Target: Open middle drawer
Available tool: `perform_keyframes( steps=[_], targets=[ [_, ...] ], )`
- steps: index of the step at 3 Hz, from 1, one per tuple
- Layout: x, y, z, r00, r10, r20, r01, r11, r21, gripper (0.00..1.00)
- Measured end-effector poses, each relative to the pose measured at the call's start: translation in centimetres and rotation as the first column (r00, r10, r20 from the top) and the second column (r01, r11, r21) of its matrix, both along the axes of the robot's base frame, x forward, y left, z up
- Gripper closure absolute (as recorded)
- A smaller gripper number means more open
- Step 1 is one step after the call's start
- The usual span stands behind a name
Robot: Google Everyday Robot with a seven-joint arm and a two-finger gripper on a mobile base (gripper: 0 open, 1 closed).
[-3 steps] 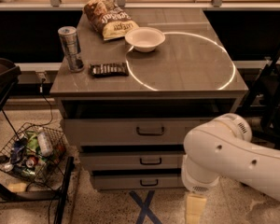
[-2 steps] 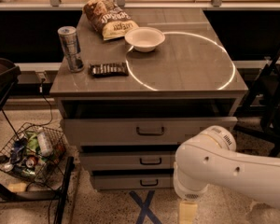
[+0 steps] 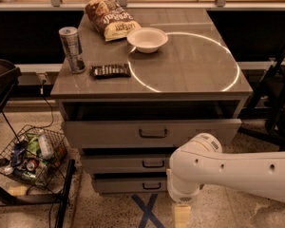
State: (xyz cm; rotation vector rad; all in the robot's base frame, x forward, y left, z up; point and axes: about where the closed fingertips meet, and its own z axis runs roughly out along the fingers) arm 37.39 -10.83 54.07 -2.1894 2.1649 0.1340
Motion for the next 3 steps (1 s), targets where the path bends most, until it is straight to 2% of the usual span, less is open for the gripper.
perform_keyframes(
  steps=[1,2,3],
  targets=[
    [1.7,0.9,-1.3,0.9997,-0.014,0.022,0.015,1.000,-0.009,0.00],
    [5.2,2.2,-3.0,0.9979,-0.007,0.064,0.010,0.999,-0.037,0.00],
    [7.6,2.9,-4.4,0.9966,0.015,0.081,-0.010,0.998,-0.062,0.00]
  ],
)
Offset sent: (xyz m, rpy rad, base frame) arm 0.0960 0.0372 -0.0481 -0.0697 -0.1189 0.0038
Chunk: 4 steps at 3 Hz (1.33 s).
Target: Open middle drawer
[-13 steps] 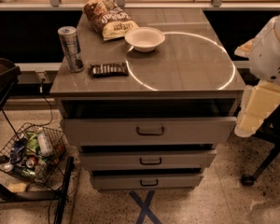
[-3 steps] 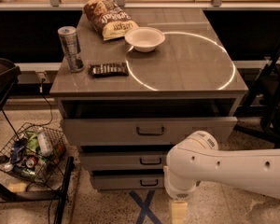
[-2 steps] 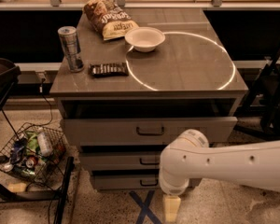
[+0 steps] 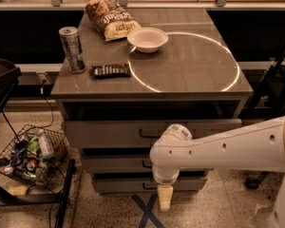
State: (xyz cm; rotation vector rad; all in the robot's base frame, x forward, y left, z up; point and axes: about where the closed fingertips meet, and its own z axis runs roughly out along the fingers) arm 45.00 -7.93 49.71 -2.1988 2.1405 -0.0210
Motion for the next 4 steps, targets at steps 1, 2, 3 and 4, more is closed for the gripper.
perform_keyframes(
  steps=[1,2,3,4],
  targets=[
    [1.4,0.3,-1.3,0.9999,0.017,0.001,-0.017,1.000,-0.018,0.00],
    [1.4,0.1,-2.7,0.9999,0.011,-0.012,-0.011,1.000,-0.013,0.00],
    [1.3,0.8,-4.9,0.9995,0.010,-0.028,-0.009,1.000,0.020,0.00],
    [1.4,1.7,-6.3,0.9991,0.022,-0.035,-0.021,0.999,0.042,0.00]
  ],
)
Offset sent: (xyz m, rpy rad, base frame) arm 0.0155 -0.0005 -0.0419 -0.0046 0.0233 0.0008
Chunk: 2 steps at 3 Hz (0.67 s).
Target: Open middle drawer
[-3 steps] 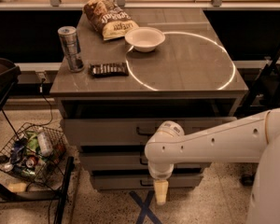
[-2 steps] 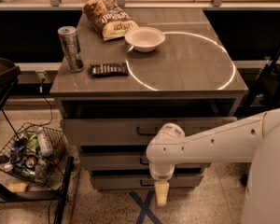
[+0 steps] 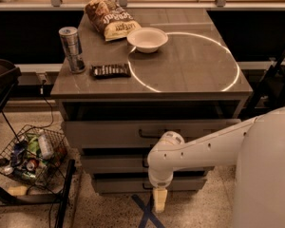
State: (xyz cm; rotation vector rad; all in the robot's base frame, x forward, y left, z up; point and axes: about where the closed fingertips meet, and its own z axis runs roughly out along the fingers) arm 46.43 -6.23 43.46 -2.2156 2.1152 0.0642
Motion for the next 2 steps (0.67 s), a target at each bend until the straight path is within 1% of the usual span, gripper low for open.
perform_keyframes(
  steps=[1,2],
  targets=[
    [0.50,1.19,-1.97,0.9997,0.022,-0.009,-0.022,1.000,0.017,0.00],
    [0.80,1.59,-2.84,0.9996,0.025,-0.011,-0.025,1.000,0.010,0.00]
  ],
)
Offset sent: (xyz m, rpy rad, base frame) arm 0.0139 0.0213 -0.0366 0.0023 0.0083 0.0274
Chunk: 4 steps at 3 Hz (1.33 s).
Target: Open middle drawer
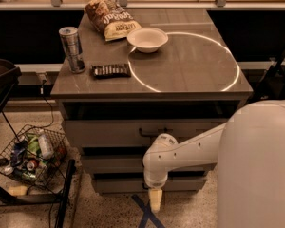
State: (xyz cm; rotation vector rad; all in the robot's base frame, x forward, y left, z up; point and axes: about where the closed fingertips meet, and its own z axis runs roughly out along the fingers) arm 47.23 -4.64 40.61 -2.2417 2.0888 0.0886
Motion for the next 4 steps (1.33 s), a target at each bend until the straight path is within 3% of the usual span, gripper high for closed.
perform_keyframes(
  steps=[1,4],
  targets=[
    [-0.10,-0.04,-0.07,1.0000,0.000,-0.002,0.000,1.000,0.000,0.18],
    [-0.27,-0.08,-0.21,1.0000,0.001,-0.006,-0.001,1.000,-0.001,0.87]
  ],
)
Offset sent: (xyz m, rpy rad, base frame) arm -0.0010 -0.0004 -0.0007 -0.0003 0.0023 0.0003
